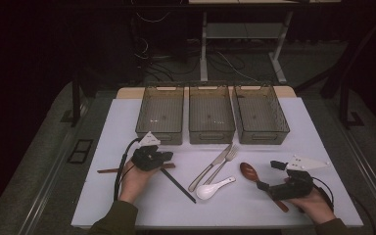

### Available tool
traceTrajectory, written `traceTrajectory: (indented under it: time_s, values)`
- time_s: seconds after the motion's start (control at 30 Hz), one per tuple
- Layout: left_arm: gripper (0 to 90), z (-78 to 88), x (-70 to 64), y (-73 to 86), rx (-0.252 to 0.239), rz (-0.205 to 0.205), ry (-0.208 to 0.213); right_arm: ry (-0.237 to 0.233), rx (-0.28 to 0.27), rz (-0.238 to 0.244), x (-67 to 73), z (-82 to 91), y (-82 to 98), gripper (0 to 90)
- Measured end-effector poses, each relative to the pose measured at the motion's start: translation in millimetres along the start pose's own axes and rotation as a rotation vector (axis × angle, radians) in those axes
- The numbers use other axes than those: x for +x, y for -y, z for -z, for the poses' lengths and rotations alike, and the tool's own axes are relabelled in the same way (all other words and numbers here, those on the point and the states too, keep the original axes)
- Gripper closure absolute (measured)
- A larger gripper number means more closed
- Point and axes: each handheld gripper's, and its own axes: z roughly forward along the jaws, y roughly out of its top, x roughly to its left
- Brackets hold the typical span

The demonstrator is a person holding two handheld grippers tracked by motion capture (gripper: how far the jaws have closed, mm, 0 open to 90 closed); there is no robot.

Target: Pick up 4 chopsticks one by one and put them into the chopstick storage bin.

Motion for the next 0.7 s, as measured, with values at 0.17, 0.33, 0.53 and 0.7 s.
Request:
traceTrajectory:
  time_s: [0.17,0.33,0.53,0.7]
  values:
    - [88.9,-7.8,0.9,-2.2,0.044,-0.007,-0.009,0.004,0.004,0.002,0.0,-0.1,0.2,4.0]
    - [88.9,-8.9,0.0,-1.7,0.054,-0.002,-0.009,0.006,0.003,0.002,0.0,0.5,0.4,4.0]
    - [88.9,-9.6,-1.1,-1.7,0.070,-0.011,-0.009,0.007,0.005,0.006,0.1,0.4,0.4,4.0]
    - [88.9,-4.2,-5.4,-2.1,0.067,-0.022,-0.003,0.009,0.005,0.005,0.0,0.9,0.5,4.0]
